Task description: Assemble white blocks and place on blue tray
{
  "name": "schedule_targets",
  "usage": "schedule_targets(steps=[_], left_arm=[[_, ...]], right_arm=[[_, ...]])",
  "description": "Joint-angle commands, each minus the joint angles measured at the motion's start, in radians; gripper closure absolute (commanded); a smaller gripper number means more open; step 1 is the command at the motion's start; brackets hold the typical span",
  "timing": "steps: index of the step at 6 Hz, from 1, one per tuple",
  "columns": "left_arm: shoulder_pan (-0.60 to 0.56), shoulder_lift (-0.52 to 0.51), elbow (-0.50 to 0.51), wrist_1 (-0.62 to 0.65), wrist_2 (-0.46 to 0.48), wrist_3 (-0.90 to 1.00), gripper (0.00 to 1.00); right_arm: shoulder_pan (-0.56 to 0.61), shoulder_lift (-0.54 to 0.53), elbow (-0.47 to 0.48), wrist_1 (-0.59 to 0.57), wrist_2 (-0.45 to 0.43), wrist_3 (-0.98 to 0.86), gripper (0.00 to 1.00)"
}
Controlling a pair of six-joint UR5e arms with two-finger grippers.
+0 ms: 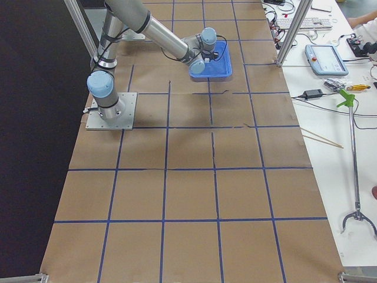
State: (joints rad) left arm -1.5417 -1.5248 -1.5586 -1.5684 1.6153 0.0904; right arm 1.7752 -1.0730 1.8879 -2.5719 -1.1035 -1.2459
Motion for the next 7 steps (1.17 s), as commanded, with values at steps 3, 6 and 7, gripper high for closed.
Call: schedule_targets(steps=[3, 6, 7], left_arm=[[0.000, 0.000, -0.001, 0.001, 0.000, -0.001, 0.00], [0.009, 0.000, -0.003, 0.001, -0.002, -0.001, 0.00], [0.011, 0.000, -0.002, 0.001, -0.002, -0.001, 0.00]], right_arm=[[0.001, 0.022, -0.001, -0.011, 0.002, 0.002, 0.77], [0.012, 0.024, -0.003, -0.013, 0.002, 0.002, 0.77], [0.012, 0.024, -0.003, -0.013, 0.001, 0.002, 0.77]])
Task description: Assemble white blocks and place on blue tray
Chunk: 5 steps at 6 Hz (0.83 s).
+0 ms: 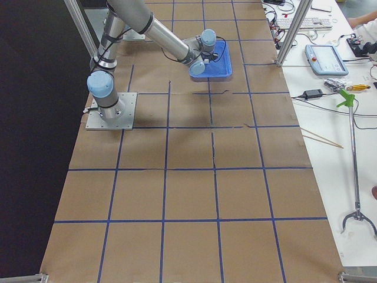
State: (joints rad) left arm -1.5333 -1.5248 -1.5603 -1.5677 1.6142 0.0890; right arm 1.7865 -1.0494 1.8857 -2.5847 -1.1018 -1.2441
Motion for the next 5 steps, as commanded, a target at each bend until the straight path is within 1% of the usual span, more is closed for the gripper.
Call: schedule_targets(steps=[1, 2, 4, 5], left_arm=[[0.002, 0.000, 0.000, 0.000, 0.000, 0.000, 0.00], [0.002, 0.000, 0.000, 0.000, 0.001, 0.000, 0.00], [0.002, 0.002, 0.002, 0.000, 0.001, 0.000, 0.00], [0.002, 0.002, 0.002, 0.000, 0.003, 0.000, 0.00]], right_arm=[[0.001, 0.000, 0.000, 0.000, 0.000, 0.000, 0.76], [0.001, 0.002, 0.001, 0.000, 0.000, 0.000, 0.74], [0.001, 0.002, 0.001, 0.000, 0.000, 0.002, 0.61], [0.001, 0.002, 0.001, 0.000, 0.000, 0.003, 0.58]])
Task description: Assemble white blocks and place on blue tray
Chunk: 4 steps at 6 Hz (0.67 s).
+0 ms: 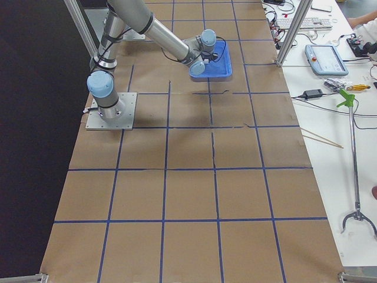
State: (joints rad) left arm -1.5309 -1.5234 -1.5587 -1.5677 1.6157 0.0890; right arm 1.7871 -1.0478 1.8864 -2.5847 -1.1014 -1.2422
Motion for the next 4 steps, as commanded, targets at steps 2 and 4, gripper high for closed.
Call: schedule_targets(steps=[2, 4], left_arm=[[0.002, 0.000, 0.000, 0.000, 0.001, 0.000, 0.00], [0.002, 0.000, 0.000, -0.002, 0.003, 0.000, 0.00]], right_arm=[[0.000, 0.000, -0.001, 0.000, 0.000, 0.000, 0.53], [0.000, 0.000, -0.001, 0.000, 0.000, 0.001, 0.49]])
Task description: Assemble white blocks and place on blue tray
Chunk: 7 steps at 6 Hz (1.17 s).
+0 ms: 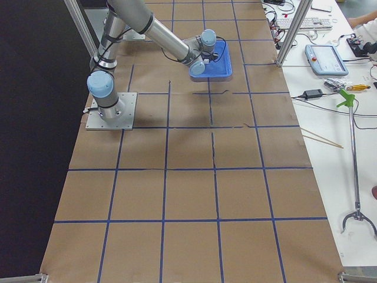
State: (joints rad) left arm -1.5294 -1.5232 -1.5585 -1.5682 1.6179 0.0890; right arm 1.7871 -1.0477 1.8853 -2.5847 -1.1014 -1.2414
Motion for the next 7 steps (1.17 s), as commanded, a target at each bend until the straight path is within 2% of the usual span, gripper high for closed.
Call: schedule_targets(steps=[1, 3, 4, 5, 7], left_arm=[[0.000, 0.000, 0.000, 0.000, 0.000, 0.000, 0.00], [0.000, 0.006, -0.002, -0.004, 0.003, 0.000, 0.00], [0.000, 0.008, 0.000, -0.004, 0.003, 0.000, 0.00], [0.000, 0.008, 0.000, -0.004, 0.003, 0.000, 0.00], [0.000, 0.008, 0.000, -0.004, 0.003, 0.000, 0.00]], right_arm=[[0.000, 0.000, 0.000, 0.001, 0.000, 0.000, 0.47], [-0.002, -0.014, -0.006, 0.009, -0.002, 0.017, 0.01], [-0.012, -0.046, -0.014, 0.023, -0.014, 0.048, 0.00], [-0.026, -0.108, -0.017, 0.113, -0.021, 0.092, 0.00], [-0.092, -0.256, -0.049, 0.381, -0.154, 0.254, 0.00]])
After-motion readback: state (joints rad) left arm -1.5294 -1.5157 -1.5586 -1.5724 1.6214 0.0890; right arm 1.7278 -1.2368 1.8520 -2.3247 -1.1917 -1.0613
